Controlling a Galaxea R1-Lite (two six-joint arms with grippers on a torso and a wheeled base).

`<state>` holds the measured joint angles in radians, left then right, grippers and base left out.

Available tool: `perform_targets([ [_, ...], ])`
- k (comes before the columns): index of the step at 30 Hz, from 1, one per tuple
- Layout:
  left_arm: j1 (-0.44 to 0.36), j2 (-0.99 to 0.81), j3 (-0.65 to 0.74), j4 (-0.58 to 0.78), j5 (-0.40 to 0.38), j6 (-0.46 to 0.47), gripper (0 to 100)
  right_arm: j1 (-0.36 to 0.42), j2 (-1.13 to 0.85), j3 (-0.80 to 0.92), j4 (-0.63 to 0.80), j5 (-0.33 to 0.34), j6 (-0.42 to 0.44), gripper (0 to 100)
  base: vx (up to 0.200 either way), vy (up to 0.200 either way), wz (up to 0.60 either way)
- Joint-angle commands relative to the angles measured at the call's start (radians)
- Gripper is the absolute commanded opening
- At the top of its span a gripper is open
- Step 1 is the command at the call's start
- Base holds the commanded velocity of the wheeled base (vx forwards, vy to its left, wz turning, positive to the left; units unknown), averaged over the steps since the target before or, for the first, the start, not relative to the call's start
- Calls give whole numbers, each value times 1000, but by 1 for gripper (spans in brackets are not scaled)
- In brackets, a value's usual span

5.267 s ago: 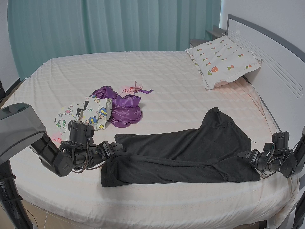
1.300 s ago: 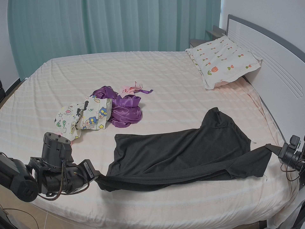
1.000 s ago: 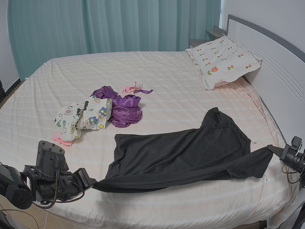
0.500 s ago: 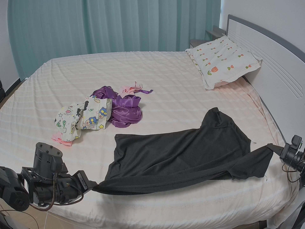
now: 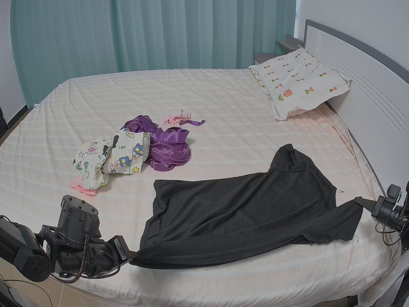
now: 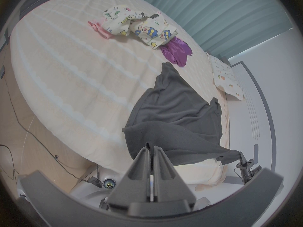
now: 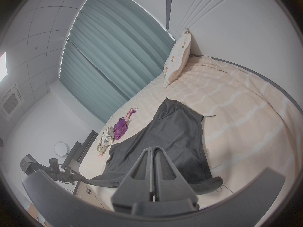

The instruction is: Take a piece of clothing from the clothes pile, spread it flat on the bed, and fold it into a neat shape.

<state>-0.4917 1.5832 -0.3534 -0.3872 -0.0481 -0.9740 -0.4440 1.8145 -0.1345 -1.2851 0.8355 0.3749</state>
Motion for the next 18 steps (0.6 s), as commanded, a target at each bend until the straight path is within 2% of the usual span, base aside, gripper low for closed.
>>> perform_targets([
  [1,-8,15,7,21,-4,-2,0,-13,2,33,0,0,-21,0,0,0,0],
  [9,-7,8,14,65,-4,-5,0,-31,3,50,0,0,-47,0,0,0,0],
  [18,30,34,-64,56,5,-3,0,-8,55,-40,0,4,-36,0,0,0,0],
])
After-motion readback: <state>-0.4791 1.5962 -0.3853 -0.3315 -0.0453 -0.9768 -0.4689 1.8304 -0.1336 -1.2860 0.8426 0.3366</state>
